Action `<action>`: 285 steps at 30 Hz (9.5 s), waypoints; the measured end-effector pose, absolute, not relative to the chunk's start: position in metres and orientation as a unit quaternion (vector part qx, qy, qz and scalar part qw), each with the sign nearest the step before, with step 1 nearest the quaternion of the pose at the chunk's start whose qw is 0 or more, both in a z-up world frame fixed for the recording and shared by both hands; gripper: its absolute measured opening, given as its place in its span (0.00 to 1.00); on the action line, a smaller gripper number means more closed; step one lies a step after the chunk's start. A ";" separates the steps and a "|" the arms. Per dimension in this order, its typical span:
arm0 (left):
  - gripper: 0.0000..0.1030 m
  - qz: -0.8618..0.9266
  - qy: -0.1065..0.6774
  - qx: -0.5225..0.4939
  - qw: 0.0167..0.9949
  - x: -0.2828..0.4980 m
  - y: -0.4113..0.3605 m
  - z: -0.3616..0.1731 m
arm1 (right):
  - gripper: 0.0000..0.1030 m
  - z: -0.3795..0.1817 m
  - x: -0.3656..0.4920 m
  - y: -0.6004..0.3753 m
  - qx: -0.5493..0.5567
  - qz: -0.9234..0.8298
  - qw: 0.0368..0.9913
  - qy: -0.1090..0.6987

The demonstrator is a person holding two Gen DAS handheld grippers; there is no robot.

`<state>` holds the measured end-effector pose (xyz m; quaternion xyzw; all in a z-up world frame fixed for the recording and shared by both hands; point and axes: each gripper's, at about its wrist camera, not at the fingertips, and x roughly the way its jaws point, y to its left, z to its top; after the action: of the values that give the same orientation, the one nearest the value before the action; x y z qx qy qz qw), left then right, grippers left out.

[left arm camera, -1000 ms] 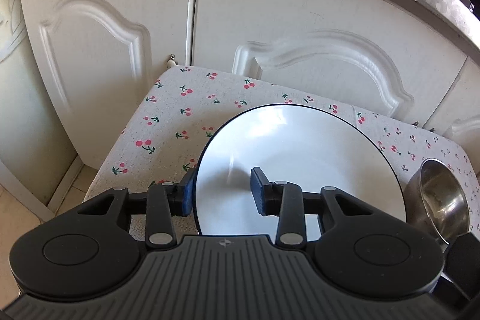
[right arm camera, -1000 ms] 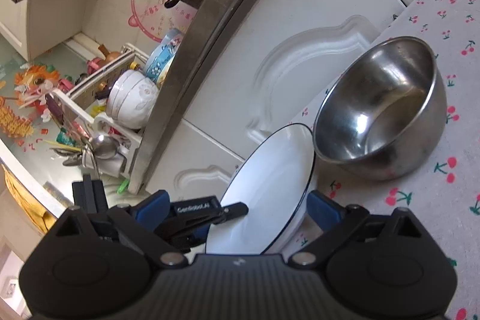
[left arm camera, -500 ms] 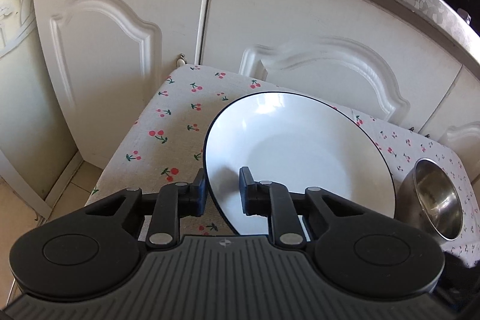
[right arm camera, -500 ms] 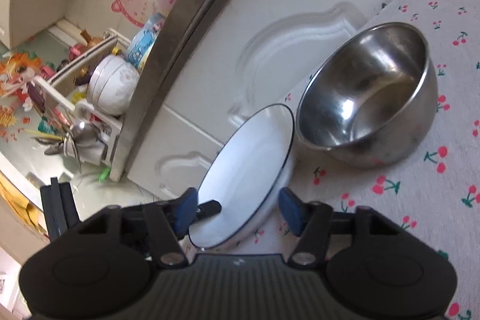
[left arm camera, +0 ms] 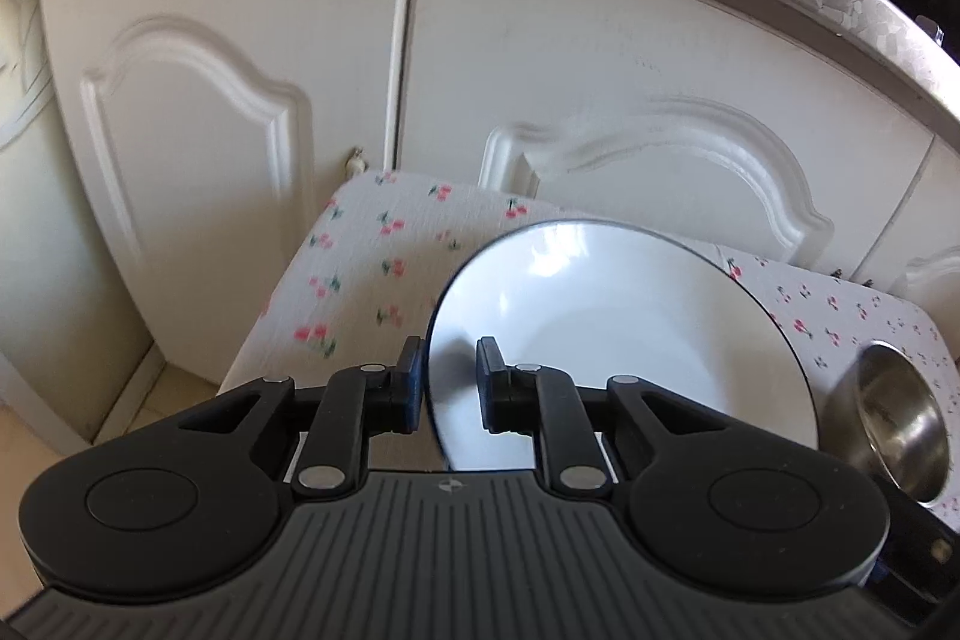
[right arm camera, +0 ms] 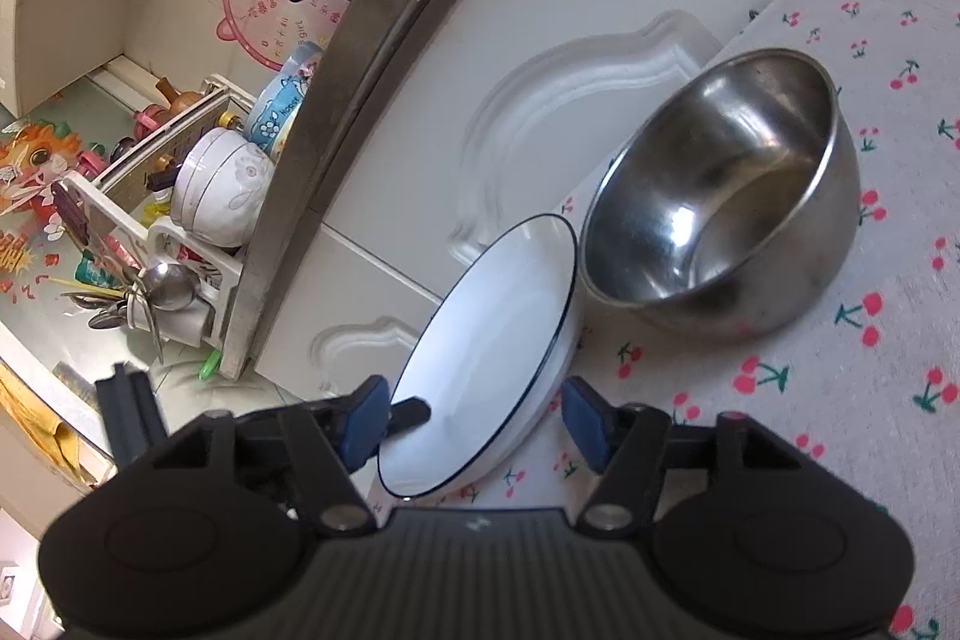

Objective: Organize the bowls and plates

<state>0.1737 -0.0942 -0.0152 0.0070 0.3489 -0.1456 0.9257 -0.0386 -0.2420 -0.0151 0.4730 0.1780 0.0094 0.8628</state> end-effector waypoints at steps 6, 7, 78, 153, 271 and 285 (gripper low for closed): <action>0.31 -0.176 0.335 0.028 0.925 0.198 -0.106 -0.020 | 0.85 -0.012 -0.034 -0.239 0.463 0.014 0.871 0.161; 0.31 -0.187 0.329 0.041 0.925 0.199 -0.109 -0.021 | 0.87 -0.012 -0.033 -0.239 0.461 0.019 0.873 0.159; 0.61 -0.222 0.372 0.051 0.900 0.290 -0.200 0.007 | 0.99 -0.016 -0.067 -0.259 0.509 -0.008 0.856 0.083; 0.11 -0.257 0.378 0.024 0.889 0.141 -0.108 -0.014 | 0.34 -0.006 -0.047 -0.236 0.384 -0.062 0.894 0.221; 0.12 -0.175 0.337 -0.092 0.920 -0.092 0.041 0.027 | 0.46 0.045 -0.193 -0.118 0.283 0.047 0.925 0.249; 0.11 -0.152 0.345 -0.097 0.921 -0.096 0.053 0.017 | 0.58 0.042 -0.198 -0.091 0.210 0.053 0.937 0.273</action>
<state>-0.0960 0.0530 0.0168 -0.0972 0.3453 -0.1515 0.9211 -0.1977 -0.0907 0.0415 0.2095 0.2729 0.0526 0.9375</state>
